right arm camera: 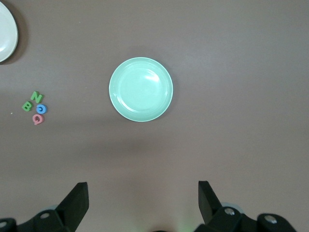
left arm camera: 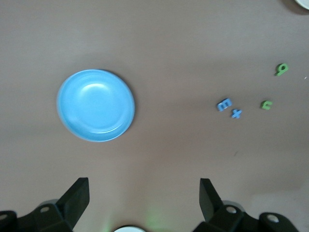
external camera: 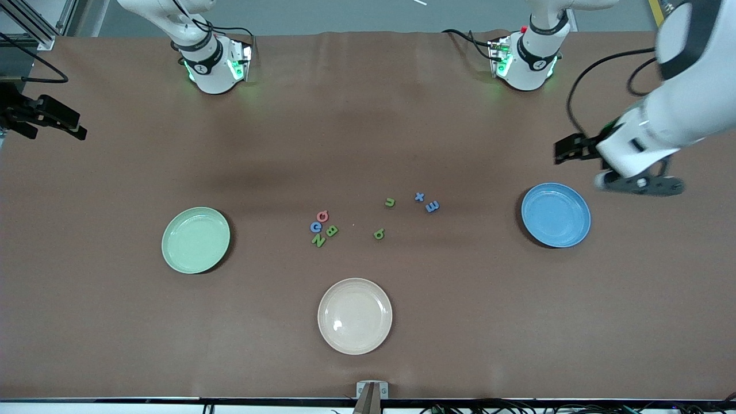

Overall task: Sort upper and lower case letters into plates
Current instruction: 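Move the left gripper over the scattered foam letters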

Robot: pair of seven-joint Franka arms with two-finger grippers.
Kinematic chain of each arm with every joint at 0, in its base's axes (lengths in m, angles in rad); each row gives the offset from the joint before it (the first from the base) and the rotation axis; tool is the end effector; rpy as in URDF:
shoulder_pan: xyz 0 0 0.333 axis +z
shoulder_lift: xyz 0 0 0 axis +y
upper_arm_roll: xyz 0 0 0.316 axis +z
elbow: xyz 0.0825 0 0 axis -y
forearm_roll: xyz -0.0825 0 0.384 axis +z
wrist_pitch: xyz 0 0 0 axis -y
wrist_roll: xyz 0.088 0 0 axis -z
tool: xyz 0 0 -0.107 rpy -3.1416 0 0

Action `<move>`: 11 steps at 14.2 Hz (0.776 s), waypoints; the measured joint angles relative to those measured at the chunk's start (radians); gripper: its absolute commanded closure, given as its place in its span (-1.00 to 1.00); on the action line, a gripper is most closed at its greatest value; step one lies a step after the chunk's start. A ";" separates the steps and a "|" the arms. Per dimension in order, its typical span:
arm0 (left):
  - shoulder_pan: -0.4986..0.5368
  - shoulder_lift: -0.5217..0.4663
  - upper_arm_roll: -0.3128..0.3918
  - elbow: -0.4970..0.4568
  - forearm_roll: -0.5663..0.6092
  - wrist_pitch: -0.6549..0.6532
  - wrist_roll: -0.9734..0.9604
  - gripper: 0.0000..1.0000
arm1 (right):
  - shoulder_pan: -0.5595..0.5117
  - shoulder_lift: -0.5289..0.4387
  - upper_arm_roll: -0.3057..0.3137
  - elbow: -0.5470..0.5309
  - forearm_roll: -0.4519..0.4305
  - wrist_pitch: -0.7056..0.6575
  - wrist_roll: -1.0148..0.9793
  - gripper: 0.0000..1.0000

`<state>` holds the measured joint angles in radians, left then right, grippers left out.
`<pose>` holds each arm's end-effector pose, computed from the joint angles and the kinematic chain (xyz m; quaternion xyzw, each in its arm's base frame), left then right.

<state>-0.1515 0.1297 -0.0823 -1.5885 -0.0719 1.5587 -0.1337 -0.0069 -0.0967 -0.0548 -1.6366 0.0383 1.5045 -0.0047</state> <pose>0.5674 -0.1404 0.5419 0.9949 -0.0475 -0.0856 0.0260 0.5163 -0.0291 0.6398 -0.9992 0.0274 0.0170 0.0223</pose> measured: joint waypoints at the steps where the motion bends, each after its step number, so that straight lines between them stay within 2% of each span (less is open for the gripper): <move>1: -0.032 0.028 -0.007 0.000 0.000 0.030 -0.045 -1.00 | 0.000 0.000 0.000 0.000 0.003 0.000 0.000 -1.00; 6: -0.212 0.184 -0.013 0.002 -0.001 0.212 -0.309 -1.00 | 0.000 0.000 -0.001 -0.001 0.000 0.000 -0.006 -1.00; 11: -0.341 0.376 -0.013 0.039 -0.001 0.421 -0.507 -1.00 | 0.000 -0.001 -0.001 -0.002 -0.004 0.000 -0.008 -1.00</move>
<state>-0.4922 0.5053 -0.0954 -1.5494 -0.0729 1.9795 -0.6408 -0.0069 -0.0973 -0.0554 -1.6385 0.0344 1.5048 -0.0125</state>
